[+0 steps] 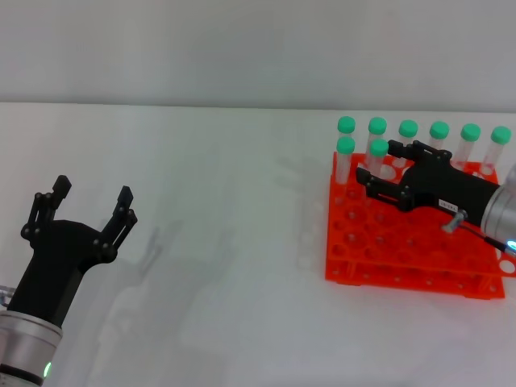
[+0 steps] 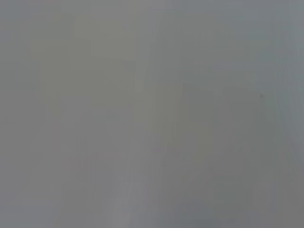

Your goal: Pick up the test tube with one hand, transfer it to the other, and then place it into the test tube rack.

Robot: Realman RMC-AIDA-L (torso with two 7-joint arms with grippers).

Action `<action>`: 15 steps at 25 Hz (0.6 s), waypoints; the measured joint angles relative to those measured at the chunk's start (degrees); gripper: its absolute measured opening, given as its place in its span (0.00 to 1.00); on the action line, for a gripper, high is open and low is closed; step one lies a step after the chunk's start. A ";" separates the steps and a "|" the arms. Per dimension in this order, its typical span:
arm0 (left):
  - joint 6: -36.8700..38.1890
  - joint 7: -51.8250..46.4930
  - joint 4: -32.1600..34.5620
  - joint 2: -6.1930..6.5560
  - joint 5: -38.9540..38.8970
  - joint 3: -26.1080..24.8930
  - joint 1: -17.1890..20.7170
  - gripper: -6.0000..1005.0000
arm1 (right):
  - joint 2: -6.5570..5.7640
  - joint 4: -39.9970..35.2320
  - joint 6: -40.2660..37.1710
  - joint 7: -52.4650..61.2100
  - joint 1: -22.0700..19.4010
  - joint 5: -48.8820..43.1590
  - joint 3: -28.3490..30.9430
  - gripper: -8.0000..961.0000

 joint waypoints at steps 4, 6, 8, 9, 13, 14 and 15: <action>0.00 0.00 -0.06 0.00 -0.05 -0.04 -0.03 0.88 | 0.00 -0.08 2.12 0.16 -1.48 0.03 0.35 0.79; 0.00 0.00 -0.11 0.00 -0.07 -0.13 -0.06 0.88 | -0.02 -0.28 2.72 0.46 -2.17 0.03 0.37 0.79; 0.00 0.00 -0.19 0.00 -0.07 -0.10 -0.30 0.88 | -0.07 -0.70 3.13 1.07 -3.09 0.04 0.38 0.79; 0.00 0.00 -0.23 0.00 -0.09 -0.07 -0.43 0.88 | -0.12 -1.12 3.43 1.41 -3.81 0.18 0.41 0.79; 0.00 0.00 -0.30 0.00 -0.16 0.00 -0.69 0.88 | -0.23 -3.29 5.91 1.56 -7.43 1.51 0.47 0.79; 0.00 0.00 -0.30 0.00 -0.17 0.00 -0.72 0.88 | -0.28 -3.72 6.44 1.56 -8.37 1.87 0.48 0.79; 0.00 0.00 -0.31 0.00 -0.17 0.00 -0.74 0.88 | -0.37 -4.13 7.12 1.57 -9.31 2.47 0.48 0.78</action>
